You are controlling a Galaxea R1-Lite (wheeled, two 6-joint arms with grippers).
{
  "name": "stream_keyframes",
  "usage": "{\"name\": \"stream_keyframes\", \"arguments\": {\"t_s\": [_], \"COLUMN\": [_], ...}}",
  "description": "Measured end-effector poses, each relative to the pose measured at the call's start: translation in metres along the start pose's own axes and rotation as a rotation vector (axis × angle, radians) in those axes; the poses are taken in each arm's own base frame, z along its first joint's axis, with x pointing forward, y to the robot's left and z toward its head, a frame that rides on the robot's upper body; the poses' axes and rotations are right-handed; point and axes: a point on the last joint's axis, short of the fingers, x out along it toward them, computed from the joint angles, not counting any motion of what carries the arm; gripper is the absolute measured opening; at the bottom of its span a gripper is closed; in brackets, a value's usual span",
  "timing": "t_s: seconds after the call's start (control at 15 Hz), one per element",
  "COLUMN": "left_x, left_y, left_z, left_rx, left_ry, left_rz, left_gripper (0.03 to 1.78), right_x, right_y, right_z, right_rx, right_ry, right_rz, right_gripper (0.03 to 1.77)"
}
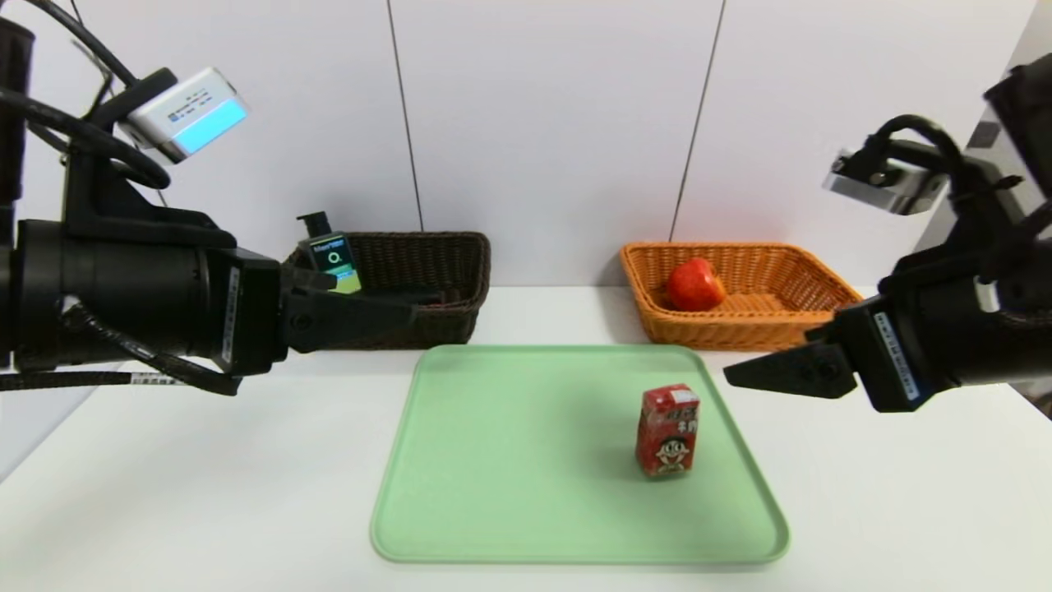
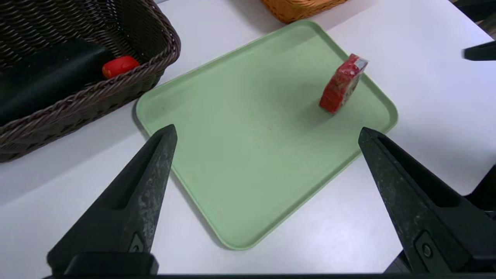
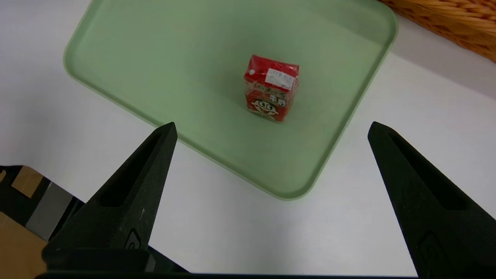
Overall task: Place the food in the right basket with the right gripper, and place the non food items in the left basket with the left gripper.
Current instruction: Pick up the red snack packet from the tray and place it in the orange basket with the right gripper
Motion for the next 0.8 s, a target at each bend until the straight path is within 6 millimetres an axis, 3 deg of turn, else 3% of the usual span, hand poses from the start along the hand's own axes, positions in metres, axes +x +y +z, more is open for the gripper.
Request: {"name": "stream_keyframes", "arguments": {"t_s": [0.4,0.8], "left_x": [-0.008,-0.006], "left_y": [-0.003,-0.003], "left_z": [-0.002,-0.001], "left_rx": [0.009,0.012], "left_ry": [-0.014,-0.013], "left_rz": [-0.012,-0.013], "left_gripper": [1.68,1.69], "right_x": [0.06,0.103], "right_y": [0.015,0.029], "right_z": [0.005,0.003], "right_rx": [0.118,0.135], "right_ry": [0.124,0.172], "right_rz": [-0.131,-0.149], "right_gripper": [1.7,1.7]}}
